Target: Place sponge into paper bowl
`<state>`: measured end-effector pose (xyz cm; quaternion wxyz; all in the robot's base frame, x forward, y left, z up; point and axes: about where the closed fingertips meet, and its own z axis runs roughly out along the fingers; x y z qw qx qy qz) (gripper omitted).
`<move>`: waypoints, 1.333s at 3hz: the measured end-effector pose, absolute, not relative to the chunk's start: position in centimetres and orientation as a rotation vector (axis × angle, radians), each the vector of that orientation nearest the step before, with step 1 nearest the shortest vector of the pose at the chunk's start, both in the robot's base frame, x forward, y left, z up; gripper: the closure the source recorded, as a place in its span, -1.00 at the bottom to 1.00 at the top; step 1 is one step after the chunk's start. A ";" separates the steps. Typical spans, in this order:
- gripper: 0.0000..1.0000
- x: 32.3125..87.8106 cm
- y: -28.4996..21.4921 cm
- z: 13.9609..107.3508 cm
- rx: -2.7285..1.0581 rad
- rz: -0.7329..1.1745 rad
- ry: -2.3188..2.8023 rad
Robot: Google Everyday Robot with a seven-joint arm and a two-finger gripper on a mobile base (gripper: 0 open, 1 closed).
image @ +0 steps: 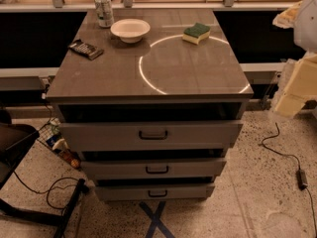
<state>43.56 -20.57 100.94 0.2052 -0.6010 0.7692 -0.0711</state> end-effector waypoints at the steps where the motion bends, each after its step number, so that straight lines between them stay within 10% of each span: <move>1: -1.00 43.6 -20.6 100.9 -1.675 -0.198 2.144; 4: -1.00 57.3 -24.0 102.5 -1.065 0.037 1.914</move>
Offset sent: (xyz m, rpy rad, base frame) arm 0.0664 0.0032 0.0252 0.1323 -0.2169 -0.0912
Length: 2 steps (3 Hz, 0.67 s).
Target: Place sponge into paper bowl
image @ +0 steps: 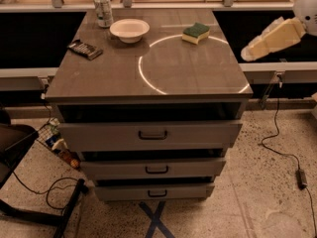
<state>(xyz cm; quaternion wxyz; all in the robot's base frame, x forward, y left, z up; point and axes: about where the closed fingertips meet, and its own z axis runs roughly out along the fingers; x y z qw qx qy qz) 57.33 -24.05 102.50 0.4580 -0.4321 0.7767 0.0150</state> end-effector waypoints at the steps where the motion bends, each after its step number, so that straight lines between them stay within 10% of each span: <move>1: -1.00 62.2 -23.0 103.0 -0.881 0.184 1.770; 2: -1.00 66.0 -22.4 105.5 -0.739 0.170 1.672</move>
Offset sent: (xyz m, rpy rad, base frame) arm 0.1401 -0.0050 0.0820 0.3959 -0.4567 -0.2481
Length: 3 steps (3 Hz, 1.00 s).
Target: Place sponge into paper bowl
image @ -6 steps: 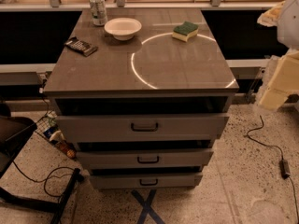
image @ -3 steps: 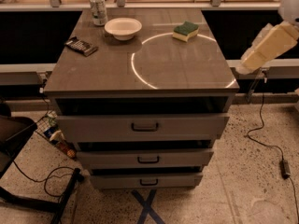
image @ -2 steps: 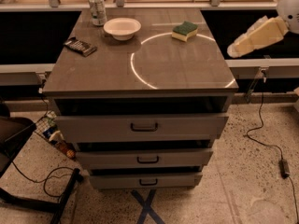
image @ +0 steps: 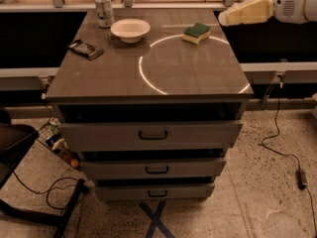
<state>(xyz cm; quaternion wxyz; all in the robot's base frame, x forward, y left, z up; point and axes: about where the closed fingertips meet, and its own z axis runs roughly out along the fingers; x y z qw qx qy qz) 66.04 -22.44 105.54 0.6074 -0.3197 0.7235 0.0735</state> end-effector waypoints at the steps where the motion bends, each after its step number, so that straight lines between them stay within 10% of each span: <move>1: -1.00 67.0 -23.3 107.0 -0.682 0.127 1.633; 3: -1.00 70.2 -23.5 106.9 -0.620 0.106 1.632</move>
Offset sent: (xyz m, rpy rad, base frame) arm 0.0120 -0.0098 0.0159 0.0217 -0.0580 -0.0630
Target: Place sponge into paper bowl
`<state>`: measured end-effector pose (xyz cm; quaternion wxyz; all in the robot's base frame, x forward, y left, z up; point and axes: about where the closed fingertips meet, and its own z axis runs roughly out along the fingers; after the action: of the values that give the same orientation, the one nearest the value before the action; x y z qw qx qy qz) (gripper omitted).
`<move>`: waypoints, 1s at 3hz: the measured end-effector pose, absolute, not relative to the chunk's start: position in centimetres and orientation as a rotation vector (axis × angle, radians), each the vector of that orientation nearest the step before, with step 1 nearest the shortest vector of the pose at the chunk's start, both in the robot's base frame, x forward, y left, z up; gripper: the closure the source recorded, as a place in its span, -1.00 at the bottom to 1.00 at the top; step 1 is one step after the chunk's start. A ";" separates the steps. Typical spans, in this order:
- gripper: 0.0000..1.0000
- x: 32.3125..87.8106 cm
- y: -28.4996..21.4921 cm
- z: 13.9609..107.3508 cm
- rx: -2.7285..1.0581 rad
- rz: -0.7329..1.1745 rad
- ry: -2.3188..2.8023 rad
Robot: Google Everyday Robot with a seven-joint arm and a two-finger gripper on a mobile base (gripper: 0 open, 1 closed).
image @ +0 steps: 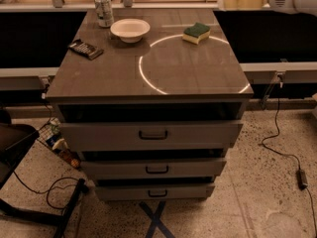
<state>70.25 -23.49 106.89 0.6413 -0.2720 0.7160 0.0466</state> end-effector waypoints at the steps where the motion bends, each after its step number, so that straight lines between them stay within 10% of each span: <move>1: -1.00 76.8 -24.5 105.8 -0.510 0.120 1.637; 3: -1.00 86.1 -25.6 101.9 -0.338 0.210 1.626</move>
Offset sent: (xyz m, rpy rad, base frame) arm 0.1902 -0.0425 -0.0360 0.2751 -0.0178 -0.1511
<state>86.13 -25.61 101.94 0.6697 -0.1500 0.7214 0.0931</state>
